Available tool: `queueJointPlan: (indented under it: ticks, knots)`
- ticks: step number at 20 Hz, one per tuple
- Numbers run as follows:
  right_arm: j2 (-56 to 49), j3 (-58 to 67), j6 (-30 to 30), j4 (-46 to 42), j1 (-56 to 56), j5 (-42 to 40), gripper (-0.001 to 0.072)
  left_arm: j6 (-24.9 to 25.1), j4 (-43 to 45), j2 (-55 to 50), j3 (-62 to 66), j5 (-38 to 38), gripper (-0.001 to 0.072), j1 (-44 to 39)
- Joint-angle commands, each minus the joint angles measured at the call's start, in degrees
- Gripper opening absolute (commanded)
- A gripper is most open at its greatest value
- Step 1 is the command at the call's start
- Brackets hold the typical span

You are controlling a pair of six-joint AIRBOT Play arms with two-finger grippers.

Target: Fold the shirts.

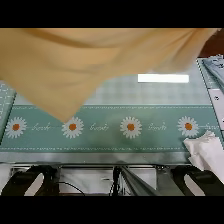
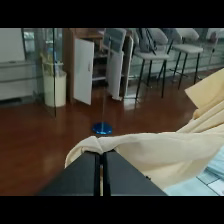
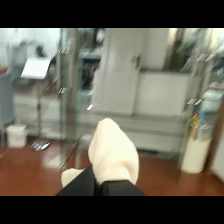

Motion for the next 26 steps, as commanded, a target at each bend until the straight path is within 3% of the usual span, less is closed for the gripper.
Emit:
queueJointPlan:
  ticks: [1, 5, 8, 10, 14, 17, 19, 21, 23, 26]
  knots:
    - [4.72, 10.82, 6.38, -13.33, -0.04, 13.57, 0.0029, -8.7, 5.25, 1.62, 11.37, -12.2, 0.0023, 1.84]
    - [6.23, 13.38, 5.95, -21.64, -0.04, 38.51, 0.0029, -13.14, 10.38, 5.16, 13.7, -30.53, 0.0023, 5.66]
    - [5.6, 13.38, 4.44, -18.82, -0.04, 48.48, 0.0029, -13.22, 9.35, 5.81, 13.68, -40.52, 0.0023, 9.27]
    - [4.46, 13.38, 4.42, -15.34, -0.04, 54.05, 0.0029, -13.7, 4.28, 6.08, 13.11, -40.39, 0.0023, 11.1]
    - [2.12, 8.26, 4.02, -8.79, -0.04, 54.05, 0.0028, -14.64, -2.16, 6.69, 5.73, -40.46, 0.0023, 13.66]
    - [-1.64, -2.19, -0.07, -11.08, -0.04, 52.94, 0.0029, -9.79, -1.97, 8.2, -9.03, -40.41, 0.0023, 14.03]
    - [-6.19, -9.9, -1.25, -11.96, -0.04, 45.97, 0.0029, -4.9, 1.7, 7.8, -21.42, -39.45, 0.0023, 14.03]
    - [-13.14, -15.1, -1.38, -11.93, -0.04, 33.62, 0.0029, -0.11, 6.75, 6.32, -34.1, -30.05, 0.0023, 14.03]
    - [-21.49, -15.61, -1.42, -11.65, -0.04, 24.52, 0.0029, 2.51, 6.49, 2.8, -43.15, -15.41, 0.0023, 13.94]
    - [-32.92, -15.61, -2.25, -9.38, -0.04, 13.33, 0.0029, 6.23, 5.2, -7.23, -46.82, -0.96, 0.0024, 13.94]
